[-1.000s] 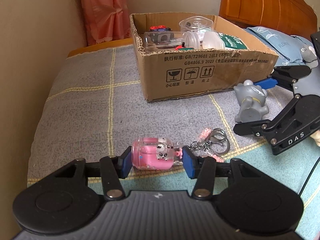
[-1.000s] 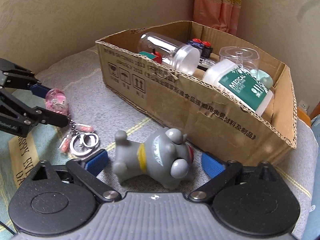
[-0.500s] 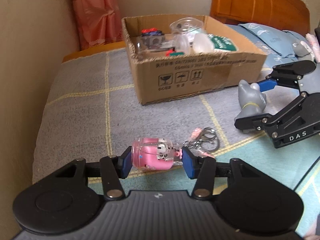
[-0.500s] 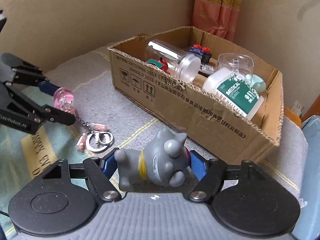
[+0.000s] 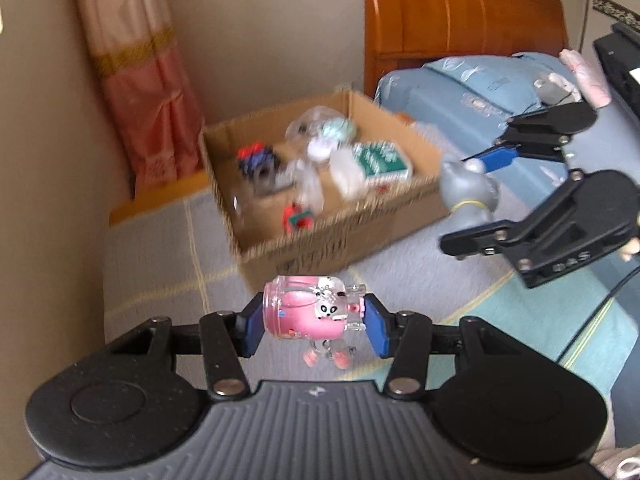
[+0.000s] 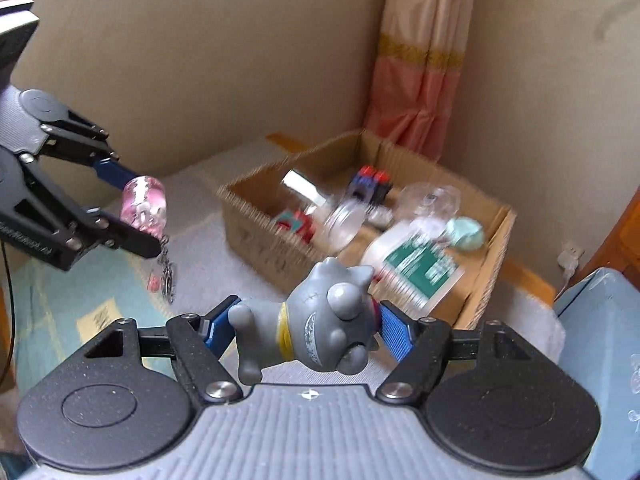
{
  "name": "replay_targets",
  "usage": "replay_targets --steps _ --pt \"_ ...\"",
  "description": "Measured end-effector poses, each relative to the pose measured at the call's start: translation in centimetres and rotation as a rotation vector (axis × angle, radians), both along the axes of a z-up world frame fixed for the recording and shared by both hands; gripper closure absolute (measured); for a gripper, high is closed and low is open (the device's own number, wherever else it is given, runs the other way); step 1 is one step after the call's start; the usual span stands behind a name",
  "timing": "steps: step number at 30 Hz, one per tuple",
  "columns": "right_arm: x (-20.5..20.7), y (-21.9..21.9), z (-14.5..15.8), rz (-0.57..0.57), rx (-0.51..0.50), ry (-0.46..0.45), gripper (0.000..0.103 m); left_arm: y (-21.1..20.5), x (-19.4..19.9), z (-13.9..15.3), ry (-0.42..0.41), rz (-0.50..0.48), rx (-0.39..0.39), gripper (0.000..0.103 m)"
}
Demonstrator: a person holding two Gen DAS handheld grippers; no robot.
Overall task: Organize rigid objects
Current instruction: 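Carry the pink charm and grey cat into the box and release both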
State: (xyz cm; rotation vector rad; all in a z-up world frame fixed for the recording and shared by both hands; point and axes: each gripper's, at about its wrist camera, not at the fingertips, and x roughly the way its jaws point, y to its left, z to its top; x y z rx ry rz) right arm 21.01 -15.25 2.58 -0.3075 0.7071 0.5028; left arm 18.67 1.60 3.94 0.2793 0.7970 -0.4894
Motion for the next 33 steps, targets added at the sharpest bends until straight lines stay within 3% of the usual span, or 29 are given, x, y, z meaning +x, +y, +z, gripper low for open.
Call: replay_targets --steps 6,11,16,17,19,21,23,25,28,33 --pt "3.8 -0.6 1.6 -0.073 0.038 -0.015 0.025 -1.6 2.4 4.8 -0.072 -0.039 -0.025 0.054" --pt "7.5 -0.8 1.6 -0.117 0.074 0.023 0.025 -3.7 6.9 6.8 -0.114 -0.032 -0.017 0.054" --pt "9.7 -0.5 1.0 -0.138 0.118 0.046 0.022 -5.3 12.0 5.7 -0.097 0.020 0.014 0.054" --pt "9.8 -0.6 0.9 -0.140 0.131 0.049 0.020 -5.5 12.9 5.2 -0.090 0.033 0.021 0.054" --pt "9.6 -0.7 1.0 -0.153 0.143 0.039 0.003 -5.5 14.4 4.1 -0.074 0.063 0.030 0.054" --pt "9.0 -0.9 1.2 -0.168 0.145 0.026 0.000 -5.3 15.5 2.8 -0.042 0.085 0.026 0.053" --pt "8.5 -1.2 1.2 -0.186 0.151 0.040 0.000 -4.8 15.8 2.0 -0.028 0.111 0.006 0.040" --pt "7.9 -1.4 1.3 -0.230 0.143 0.049 0.000 -4.4 15.2 1.6 -0.064 0.123 0.005 0.013" --pt "6.6 -1.7 1.6 -0.294 0.117 0.060 0.000 -4.2 12.7 1.9 -0.160 0.129 0.033 0.010" --pt "4.2 -1.3 1.6 -0.490 0.026 0.078 0.000 -3.2 7.4 2.3 -0.162 0.188 0.001 0.005"
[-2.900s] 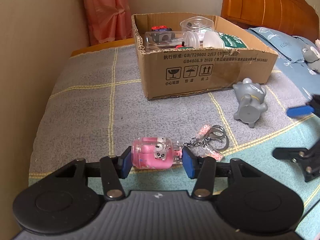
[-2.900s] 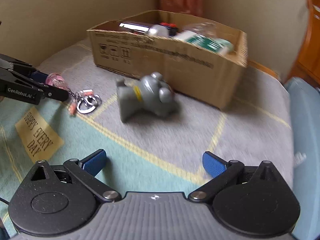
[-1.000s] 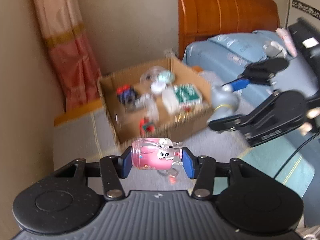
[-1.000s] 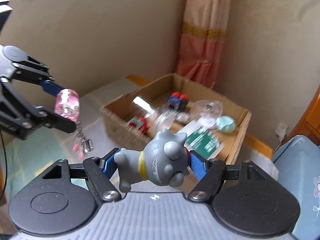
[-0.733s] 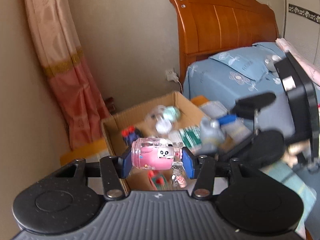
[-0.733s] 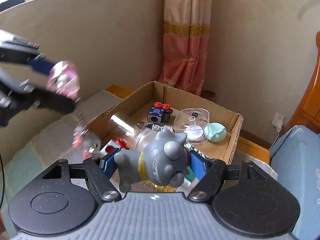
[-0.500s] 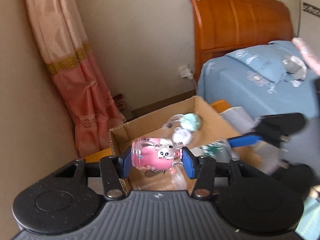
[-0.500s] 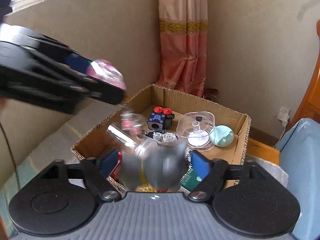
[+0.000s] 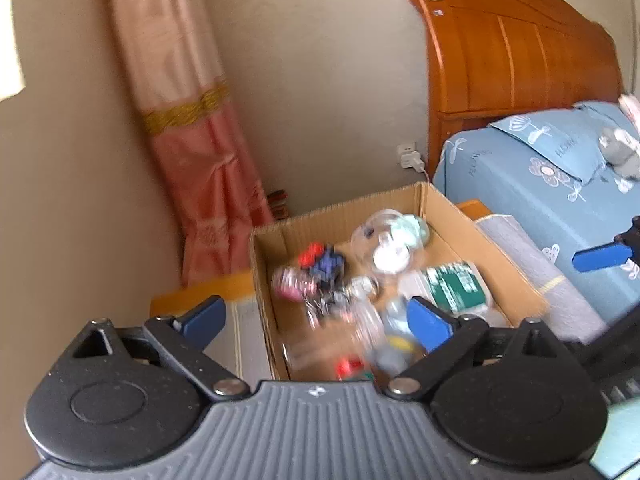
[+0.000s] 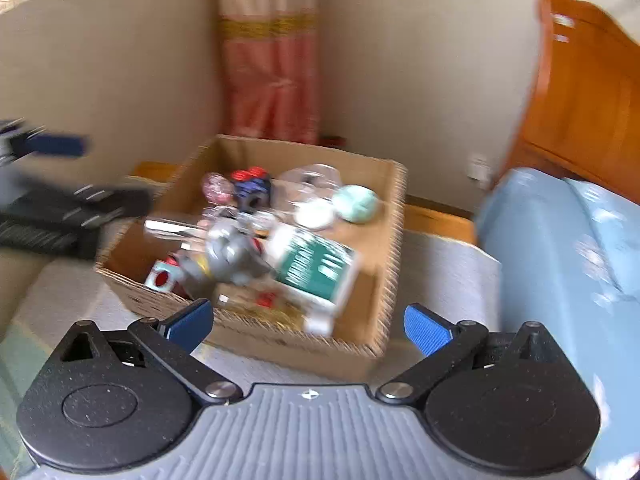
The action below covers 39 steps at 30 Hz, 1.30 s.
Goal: Organize rigid objects
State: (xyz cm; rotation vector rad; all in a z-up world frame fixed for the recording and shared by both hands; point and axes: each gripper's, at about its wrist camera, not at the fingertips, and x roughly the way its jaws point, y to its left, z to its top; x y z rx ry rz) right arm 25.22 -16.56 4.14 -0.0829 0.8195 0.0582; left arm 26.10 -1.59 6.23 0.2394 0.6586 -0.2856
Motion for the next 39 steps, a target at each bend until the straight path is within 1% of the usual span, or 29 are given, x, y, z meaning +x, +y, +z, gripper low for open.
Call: replay_targets --steps 3,6,11,14,17,22,27,39 --pt "-2.0 0.3 -0.2 -0.060 -0.014 0.012 0.000 0.4 -3.1 -0.4 0.016 0.056 -0.017 0.005" --pt "-4.2 0.9 -0.2 -0.105 -0.028 0.006 0.000 0.7 -5.3 -0.6 0.023 0.113 -0.012 0.005" --pt "-7.4 0.9 0.3 -0.163 -0.006 -0.005 0.000 1.4 -7.7 -0.8 0.081 0.160 -0.036 0.005" --pt "-8.8 0.7 0.9 -0.187 0.006 -0.023 0.000 1.6 -8.9 -0.6 0.091 0.184 -0.044 0.005" --pt "-9.5 0.8 1.4 -0.194 -0.003 -0.038 0.000 1.8 -9.7 -0.2 0.091 0.205 -0.042 0.005" --pt "-10.2 1.0 1.7 -0.192 0.011 -0.051 0.000 1.4 -10.6 0.1 0.087 0.211 -0.044 0.005" --pt "-10.4 1.1 1.9 -0.190 0.008 -0.059 0.000 0.9 -10.9 0.3 0.076 0.220 -0.029 0.005" --pt "-10.9 1.0 2.3 -0.193 0.018 -0.078 0.000 0.6 -11.3 0.8 0.061 0.223 -0.026 0.005"
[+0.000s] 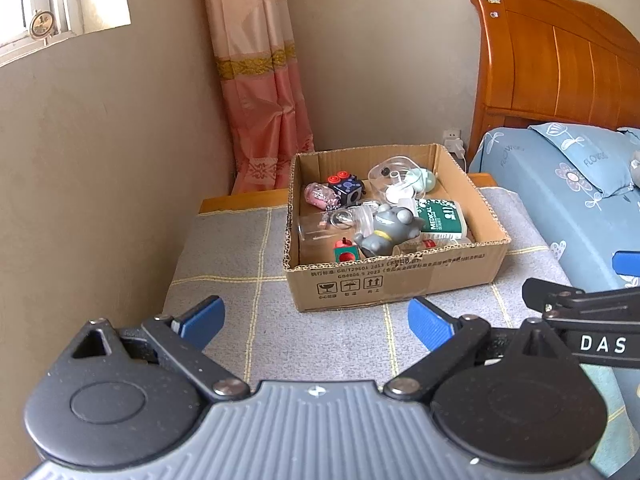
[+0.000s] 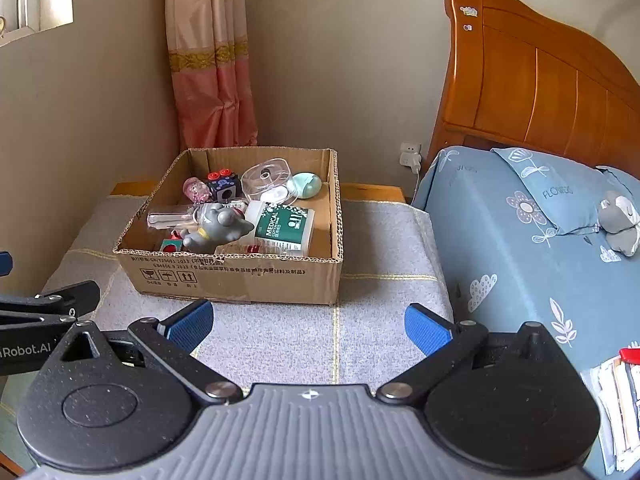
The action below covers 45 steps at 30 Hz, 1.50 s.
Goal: Organize rigid objects
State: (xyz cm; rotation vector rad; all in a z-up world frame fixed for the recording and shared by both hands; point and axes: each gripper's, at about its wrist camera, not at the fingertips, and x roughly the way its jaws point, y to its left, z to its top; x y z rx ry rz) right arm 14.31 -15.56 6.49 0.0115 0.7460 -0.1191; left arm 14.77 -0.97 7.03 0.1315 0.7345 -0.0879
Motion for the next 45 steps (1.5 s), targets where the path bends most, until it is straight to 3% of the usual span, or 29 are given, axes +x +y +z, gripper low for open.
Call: replay_targets --steps 45 --pt "-0.44 -0.23 0.61 -0.009 0.009 -0.024 0.000 -0.39 -0.27 0.60 -0.024 0.015 0.014 0.005"
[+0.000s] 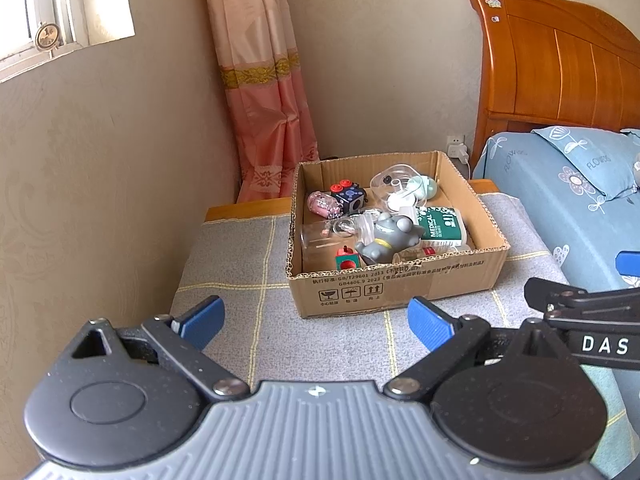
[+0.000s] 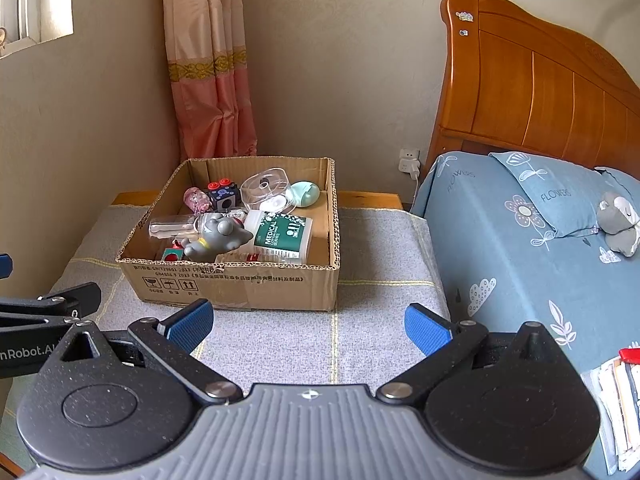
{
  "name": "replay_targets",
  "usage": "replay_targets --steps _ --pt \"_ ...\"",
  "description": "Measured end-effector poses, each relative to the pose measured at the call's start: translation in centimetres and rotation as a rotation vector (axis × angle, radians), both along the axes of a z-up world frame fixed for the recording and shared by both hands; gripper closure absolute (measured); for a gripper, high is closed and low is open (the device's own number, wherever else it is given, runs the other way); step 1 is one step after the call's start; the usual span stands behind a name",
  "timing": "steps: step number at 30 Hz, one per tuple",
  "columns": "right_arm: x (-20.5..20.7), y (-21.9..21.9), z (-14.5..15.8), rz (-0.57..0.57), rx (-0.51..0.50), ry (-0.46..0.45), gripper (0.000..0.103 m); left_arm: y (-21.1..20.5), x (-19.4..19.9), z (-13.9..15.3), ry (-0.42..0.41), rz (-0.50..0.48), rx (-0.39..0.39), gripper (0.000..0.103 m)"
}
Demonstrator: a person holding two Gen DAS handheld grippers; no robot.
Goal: Organize rigid objects
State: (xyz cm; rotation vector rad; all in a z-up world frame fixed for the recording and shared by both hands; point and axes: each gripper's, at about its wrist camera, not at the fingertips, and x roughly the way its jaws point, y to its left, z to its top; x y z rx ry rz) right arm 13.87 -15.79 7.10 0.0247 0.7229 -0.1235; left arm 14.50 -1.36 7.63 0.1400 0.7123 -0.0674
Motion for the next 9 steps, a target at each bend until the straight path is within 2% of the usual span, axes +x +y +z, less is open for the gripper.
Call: replay_targets --steps 9 --pt "-0.04 -0.02 0.09 0.001 0.003 -0.005 0.000 -0.09 -0.03 0.10 0.000 0.000 -0.002 0.005"
